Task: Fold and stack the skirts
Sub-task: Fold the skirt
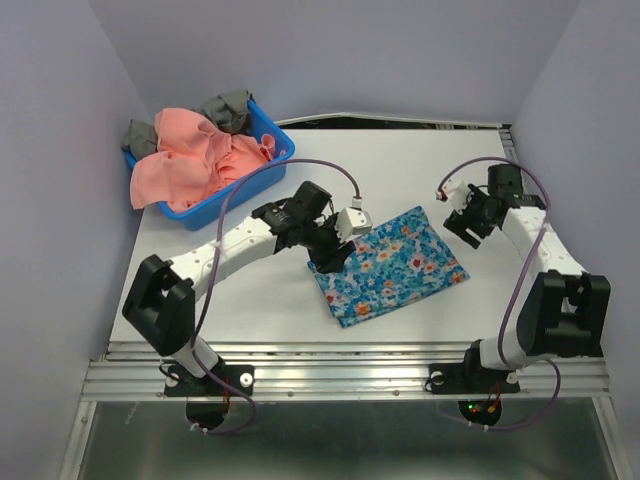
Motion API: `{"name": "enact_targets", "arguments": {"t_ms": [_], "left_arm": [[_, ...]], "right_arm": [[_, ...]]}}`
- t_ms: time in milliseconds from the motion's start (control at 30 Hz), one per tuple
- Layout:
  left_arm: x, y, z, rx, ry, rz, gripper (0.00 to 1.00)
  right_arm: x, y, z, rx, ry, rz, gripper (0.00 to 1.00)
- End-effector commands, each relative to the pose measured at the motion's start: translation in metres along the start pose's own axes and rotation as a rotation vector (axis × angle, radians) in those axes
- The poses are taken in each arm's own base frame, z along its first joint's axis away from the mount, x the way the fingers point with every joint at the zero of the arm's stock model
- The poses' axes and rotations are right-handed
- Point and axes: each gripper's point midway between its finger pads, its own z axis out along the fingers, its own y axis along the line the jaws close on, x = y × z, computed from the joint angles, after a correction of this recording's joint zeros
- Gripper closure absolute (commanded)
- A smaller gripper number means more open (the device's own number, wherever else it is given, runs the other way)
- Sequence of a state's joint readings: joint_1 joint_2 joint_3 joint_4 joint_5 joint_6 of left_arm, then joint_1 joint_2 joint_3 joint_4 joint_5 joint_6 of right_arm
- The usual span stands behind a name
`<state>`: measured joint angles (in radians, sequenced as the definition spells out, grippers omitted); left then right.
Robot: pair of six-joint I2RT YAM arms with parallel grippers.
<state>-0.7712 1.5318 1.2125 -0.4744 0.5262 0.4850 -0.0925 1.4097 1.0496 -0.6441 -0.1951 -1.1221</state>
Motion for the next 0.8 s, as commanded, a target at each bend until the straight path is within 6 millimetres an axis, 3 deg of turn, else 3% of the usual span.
{"name": "enact_targets", "arguments": {"t_ms": [0, 100, 267, 433, 567, 667, 767], "left_arm": [[0.004, 0.024, 0.017, -0.065, 0.013, -0.107, 0.39], [0.010, 0.029, 0.032, -0.055, 0.032, -0.141, 0.40], [0.023, 0.033, 0.047, -0.053, 0.068, -0.170, 0.43], [0.028, 0.008, 0.041, 0.024, 0.055, -0.055, 0.44], [0.026, -0.023, 0.047, 0.043, 0.103, 0.062, 0.42], [0.023, -0.031, 0.057, 0.008, 0.116, 0.115, 0.42], [0.017, -0.034, 0.064, -0.010, 0.115, 0.138, 0.44]], "right_arm": [[-0.012, 0.032, 0.000, -0.220, 0.013, 0.314, 0.23], [-0.016, 0.054, 0.005, -0.370, 0.057, 0.452, 0.24], [-0.008, 0.073, 0.032, -0.509, 0.167, 0.593, 0.24], [0.006, 0.085, 0.055, -0.539, 0.228, 0.638, 0.28], [0.007, 0.095, 0.059, -0.572, 0.244, 0.678, 0.30], [0.006, 0.102, 0.060, -0.601, 0.256, 0.716, 0.32], [0.006, 0.111, 0.060, -0.631, 0.273, 0.762, 0.39]]}}
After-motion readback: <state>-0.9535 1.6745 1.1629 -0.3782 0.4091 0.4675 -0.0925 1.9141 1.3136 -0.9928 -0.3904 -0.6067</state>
